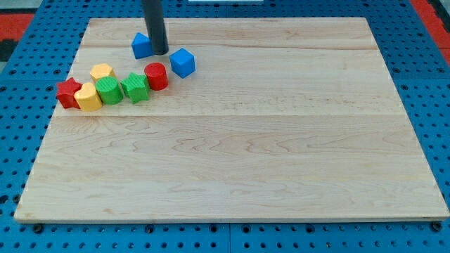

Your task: Move the arm at vertical to the bottom of the red star

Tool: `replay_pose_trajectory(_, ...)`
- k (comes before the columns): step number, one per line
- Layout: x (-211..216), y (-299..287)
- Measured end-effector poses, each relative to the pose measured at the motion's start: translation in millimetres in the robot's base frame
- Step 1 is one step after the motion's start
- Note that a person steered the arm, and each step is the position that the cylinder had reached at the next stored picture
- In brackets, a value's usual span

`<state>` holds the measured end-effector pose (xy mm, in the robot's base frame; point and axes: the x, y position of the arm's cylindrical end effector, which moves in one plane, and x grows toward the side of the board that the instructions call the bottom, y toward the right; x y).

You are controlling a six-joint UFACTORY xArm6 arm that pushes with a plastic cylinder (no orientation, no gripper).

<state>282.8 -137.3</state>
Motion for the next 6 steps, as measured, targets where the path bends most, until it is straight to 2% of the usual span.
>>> replay_pose_trajectory(1, -12.9, 9.3)
replay_pose_trajectory(4, 29.7, 167.2)
replay_pose_trajectory(5, 107.7, 153.1)
replay_pose_trajectory(6, 156.5, 86.3)
